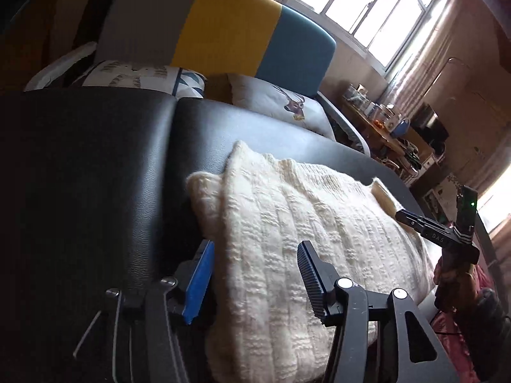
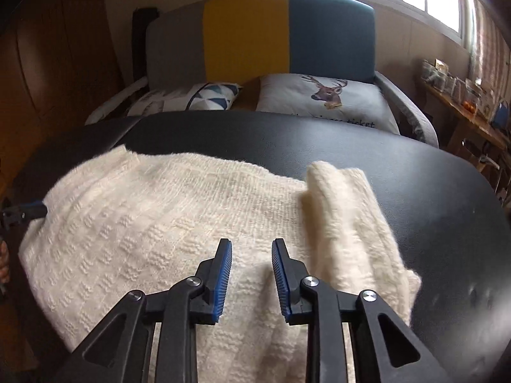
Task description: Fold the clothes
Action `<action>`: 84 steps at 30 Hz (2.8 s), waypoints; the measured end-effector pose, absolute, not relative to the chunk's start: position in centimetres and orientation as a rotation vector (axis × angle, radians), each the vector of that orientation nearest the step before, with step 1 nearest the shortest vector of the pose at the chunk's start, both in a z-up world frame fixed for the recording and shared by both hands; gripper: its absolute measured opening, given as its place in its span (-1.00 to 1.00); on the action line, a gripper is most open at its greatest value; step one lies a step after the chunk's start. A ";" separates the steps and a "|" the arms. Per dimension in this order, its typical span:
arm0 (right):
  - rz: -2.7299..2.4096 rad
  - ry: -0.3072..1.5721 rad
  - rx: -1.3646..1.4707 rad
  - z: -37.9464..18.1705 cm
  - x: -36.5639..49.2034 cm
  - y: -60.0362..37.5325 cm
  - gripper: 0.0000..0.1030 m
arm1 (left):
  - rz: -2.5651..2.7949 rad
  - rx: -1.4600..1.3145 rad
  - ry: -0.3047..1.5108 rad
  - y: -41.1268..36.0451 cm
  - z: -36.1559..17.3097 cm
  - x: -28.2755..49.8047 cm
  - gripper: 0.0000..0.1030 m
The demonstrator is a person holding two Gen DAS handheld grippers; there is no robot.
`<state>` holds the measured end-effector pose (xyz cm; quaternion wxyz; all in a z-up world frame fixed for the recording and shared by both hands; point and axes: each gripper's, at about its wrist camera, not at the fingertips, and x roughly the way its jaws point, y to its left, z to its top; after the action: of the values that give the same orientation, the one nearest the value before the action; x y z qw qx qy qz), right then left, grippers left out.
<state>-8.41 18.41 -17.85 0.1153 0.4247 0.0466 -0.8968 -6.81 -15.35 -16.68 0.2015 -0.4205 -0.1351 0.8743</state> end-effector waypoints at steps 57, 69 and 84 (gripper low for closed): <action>-2.377 -0.505 1.245 -16.9 8.4 32.5 -0.38 | 2.488 -1.078 -0.643 -18.2 -13.3 5.4 -0.02; -2.164 -0.717 1.233 -20.6 5.8 38.3 -0.34 | 2.141 -1.078 -0.010 4.9 -13.2 -2.3 -0.01; -1.645 -0.575 1.220 -22.1 3.9 32.2 -0.31 | 1.962 -1.268 0.103 4.2 -16.1 -0.6 -0.03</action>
<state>3.91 32.20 -22.08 0.4857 0.5015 -0.2363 -0.6759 -0.64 4.22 -16.15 0.3911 -0.4990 0.0405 0.7723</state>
